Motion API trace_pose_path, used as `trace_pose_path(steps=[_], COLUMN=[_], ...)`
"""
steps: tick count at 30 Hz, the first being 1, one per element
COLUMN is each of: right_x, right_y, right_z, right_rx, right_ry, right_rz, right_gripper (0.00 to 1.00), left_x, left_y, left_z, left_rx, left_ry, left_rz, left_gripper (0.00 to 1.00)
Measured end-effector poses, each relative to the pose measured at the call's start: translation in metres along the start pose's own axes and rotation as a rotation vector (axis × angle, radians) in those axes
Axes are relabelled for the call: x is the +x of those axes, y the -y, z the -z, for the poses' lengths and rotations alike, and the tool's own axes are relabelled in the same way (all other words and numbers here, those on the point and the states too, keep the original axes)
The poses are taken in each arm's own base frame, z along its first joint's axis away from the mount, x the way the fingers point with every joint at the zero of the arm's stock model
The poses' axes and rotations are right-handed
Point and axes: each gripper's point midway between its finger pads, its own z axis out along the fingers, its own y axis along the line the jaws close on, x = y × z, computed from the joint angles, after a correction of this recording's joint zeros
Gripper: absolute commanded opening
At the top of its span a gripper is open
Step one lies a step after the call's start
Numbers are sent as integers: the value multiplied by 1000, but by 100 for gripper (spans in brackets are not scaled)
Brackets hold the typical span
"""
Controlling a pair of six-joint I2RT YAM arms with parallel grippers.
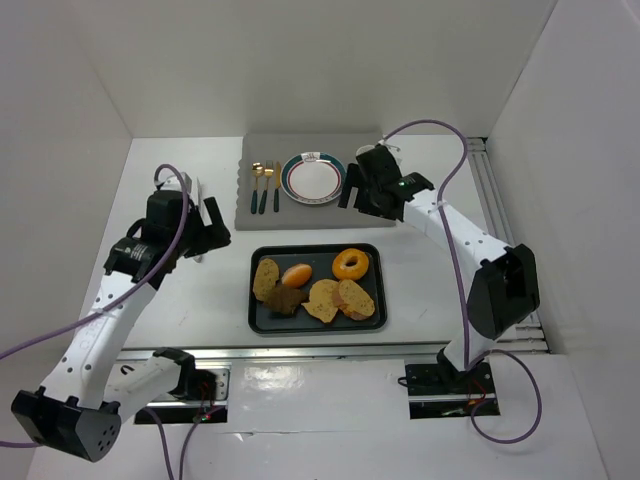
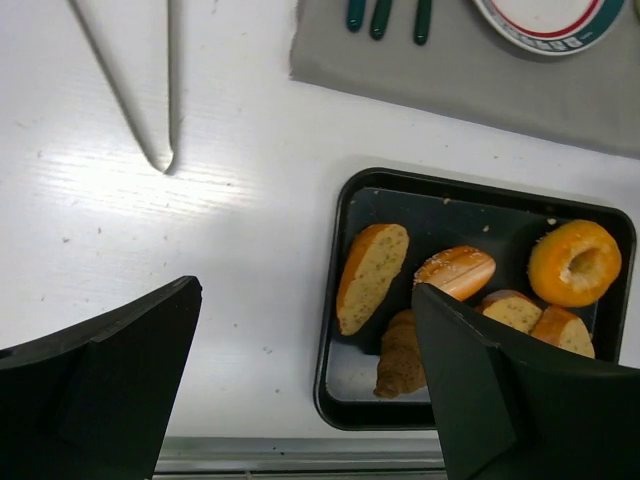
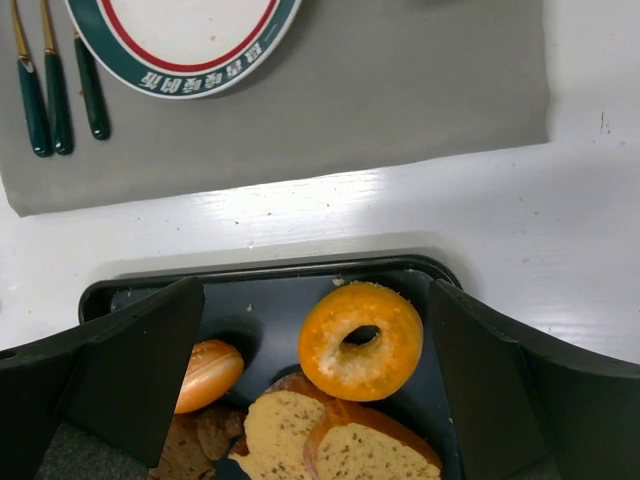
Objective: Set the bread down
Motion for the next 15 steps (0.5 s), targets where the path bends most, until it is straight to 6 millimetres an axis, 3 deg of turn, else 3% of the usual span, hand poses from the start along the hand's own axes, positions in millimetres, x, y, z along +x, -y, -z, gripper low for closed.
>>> trace_pose_path(steps=[6,10,15], right_x=[17,15,13], right_y=[15,20,25], right_z=[-10,-10,-2], right_rx=[29,37,32], right_ry=[-34,-31,-14], right_rz=[-20,-32,-34], right_gripper=[100,100,100], left_x=[0,-2,1], left_y=[-15,-24,-51], left_z=[-4,-12,-27], left_rx=[-82,-158,-322], left_ry=[-23,-41,-59], left_rz=[25,54,75], left_gripper=[100,100,100])
